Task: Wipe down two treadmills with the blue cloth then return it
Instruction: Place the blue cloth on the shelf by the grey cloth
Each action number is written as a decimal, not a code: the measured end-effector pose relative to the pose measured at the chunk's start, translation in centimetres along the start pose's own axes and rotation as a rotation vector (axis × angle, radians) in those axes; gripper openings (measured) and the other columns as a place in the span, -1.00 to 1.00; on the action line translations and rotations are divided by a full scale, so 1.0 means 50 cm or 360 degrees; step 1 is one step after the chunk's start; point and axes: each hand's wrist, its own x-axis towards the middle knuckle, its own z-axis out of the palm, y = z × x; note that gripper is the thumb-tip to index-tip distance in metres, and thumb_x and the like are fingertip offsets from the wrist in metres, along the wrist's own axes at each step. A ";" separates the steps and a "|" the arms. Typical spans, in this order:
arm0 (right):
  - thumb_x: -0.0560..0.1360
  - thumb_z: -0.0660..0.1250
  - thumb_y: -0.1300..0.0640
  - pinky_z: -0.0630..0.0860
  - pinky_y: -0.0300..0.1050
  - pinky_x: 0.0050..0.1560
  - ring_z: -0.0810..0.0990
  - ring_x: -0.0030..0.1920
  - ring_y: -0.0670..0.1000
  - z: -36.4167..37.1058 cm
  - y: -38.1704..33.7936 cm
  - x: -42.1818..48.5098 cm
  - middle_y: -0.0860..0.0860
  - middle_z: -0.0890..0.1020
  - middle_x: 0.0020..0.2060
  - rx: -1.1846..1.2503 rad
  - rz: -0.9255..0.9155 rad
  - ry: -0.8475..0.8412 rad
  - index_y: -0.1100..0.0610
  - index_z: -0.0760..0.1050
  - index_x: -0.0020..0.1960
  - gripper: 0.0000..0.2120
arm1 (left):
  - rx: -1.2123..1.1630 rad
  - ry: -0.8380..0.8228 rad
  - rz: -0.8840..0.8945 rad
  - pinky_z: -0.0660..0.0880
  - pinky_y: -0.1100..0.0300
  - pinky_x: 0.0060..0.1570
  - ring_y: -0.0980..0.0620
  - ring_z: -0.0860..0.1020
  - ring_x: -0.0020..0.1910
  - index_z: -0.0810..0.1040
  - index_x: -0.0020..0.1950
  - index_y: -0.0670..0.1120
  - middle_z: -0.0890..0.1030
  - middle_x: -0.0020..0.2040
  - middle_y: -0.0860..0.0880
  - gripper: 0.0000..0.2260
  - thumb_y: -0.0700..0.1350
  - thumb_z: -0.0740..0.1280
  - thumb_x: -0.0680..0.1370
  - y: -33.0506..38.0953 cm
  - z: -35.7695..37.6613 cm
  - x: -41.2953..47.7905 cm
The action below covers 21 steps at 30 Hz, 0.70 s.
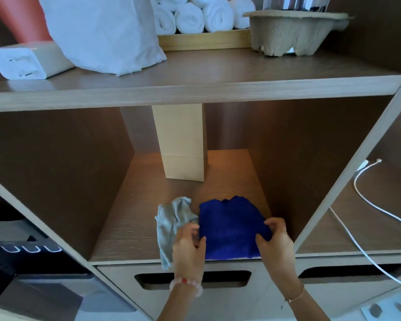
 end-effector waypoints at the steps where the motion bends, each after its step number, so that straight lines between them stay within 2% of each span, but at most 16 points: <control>1: 0.45 0.35 0.28 0.49 -0.12 -0.20 0.54 -0.11 0.06 -0.001 0.006 -0.003 0.06 0.53 0.02 -0.0063 -0.0029 0.0027 0.10 0.36 0.13 -0.69 | 0.0135 -0.0009 0.0103 0.49 0.35 -0.22 0.11 0.52 -0.24 0.50 0.04 -0.05 0.50 -0.06 0.02 -0.79 -0.29 0.37 0.48 0.000 0.005 -0.003; 3: 0.45 0.37 0.24 0.48 -0.13 -0.17 0.54 -0.05 0.08 -0.004 0.015 -0.007 0.08 0.53 0.08 -0.0194 -0.0090 0.0019 0.14 0.39 0.18 -0.67 | 0.0296 -0.0048 0.0240 0.54 0.24 -0.16 0.10 0.49 -0.24 0.53 0.08 -0.11 0.47 -0.02 0.02 -0.79 -0.30 0.36 0.48 0.004 0.006 -0.006; 5: 0.43 0.40 0.24 0.52 -0.07 -0.13 0.56 -0.02 0.10 -0.009 0.011 -0.014 0.07 0.52 0.11 -0.0345 -0.0190 0.0043 0.14 0.42 0.18 -0.65 | 0.0402 -0.0025 0.0396 0.57 0.17 -0.18 0.09 0.49 -0.22 0.55 0.06 -0.13 0.49 -0.01 0.00 -0.79 -0.31 0.39 0.45 0.003 0.001 -0.005; 8: 0.29 0.50 0.31 0.59 -0.04 -0.14 0.60 -0.04 0.15 -0.008 0.011 -0.025 0.08 0.56 0.07 -0.0625 -0.0667 0.0211 0.16 0.51 0.11 -0.59 | 0.0662 0.0061 0.0803 0.57 0.17 -0.19 -0.01 0.55 -0.12 0.59 0.00 -0.10 0.58 -0.05 -0.02 -0.76 -0.24 0.48 0.36 -0.008 -0.009 0.006; 9: 0.24 0.53 0.32 0.60 -0.04 -0.10 0.60 -0.02 0.14 -0.007 0.012 -0.028 0.08 0.58 0.05 -0.0685 -0.0829 0.0233 0.17 0.53 0.08 -0.56 | 0.0742 0.0029 0.0937 0.56 0.13 -0.13 -0.02 0.55 -0.06 0.60 0.03 -0.09 0.59 -0.01 -0.01 -0.76 -0.17 0.46 0.38 -0.011 -0.011 0.013; 11: 0.21 0.55 0.31 0.60 0.00 0.02 0.59 0.06 0.12 -0.001 0.017 -0.030 0.08 0.60 0.06 -0.0733 -0.1041 0.0154 0.17 0.56 0.08 -0.54 | 0.0882 -0.0096 0.1135 0.51 0.11 0.04 0.00 0.53 0.06 0.59 0.11 -0.06 0.59 0.09 0.02 -0.72 0.00 0.31 0.46 -0.013 -0.014 0.027; 13: 0.25 0.54 0.24 0.59 0.06 0.04 0.60 0.10 0.09 0.009 0.031 -0.032 0.06 0.61 0.09 -0.0740 -0.1092 -0.0003 0.15 0.55 0.12 -0.54 | 0.0977 -0.0248 0.1204 0.42 0.13 0.15 0.01 0.52 0.12 0.59 0.16 -0.05 0.58 0.16 0.03 -0.61 0.11 0.18 0.47 -0.016 -0.013 0.035; 16: 0.42 0.27 -0.02 0.61 0.04 0.02 0.61 0.11 0.05 0.016 0.049 -0.036 0.03 0.62 0.11 -0.0866 -0.1015 -0.0171 0.12 0.55 0.17 -0.62 | 0.1116 -0.0397 0.1210 0.46 0.09 0.17 0.02 0.55 0.12 0.58 0.19 -0.03 0.58 0.17 0.04 -0.52 0.21 0.15 0.45 -0.023 -0.012 0.039; 21: 0.57 -0.10 -0.25 0.58 -0.09 0.04 0.60 0.14 0.02 0.014 0.049 -0.039 0.01 0.61 0.14 -0.0971 -0.0952 -0.0279 0.09 0.52 0.21 -0.41 | 0.1301 -0.0442 0.1159 0.44 -0.09 0.18 0.02 0.57 0.12 0.60 0.16 0.02 0.60 0.15 0.08 -0.46 0.30 0.11 0.40 -0.029 -0.018 0.044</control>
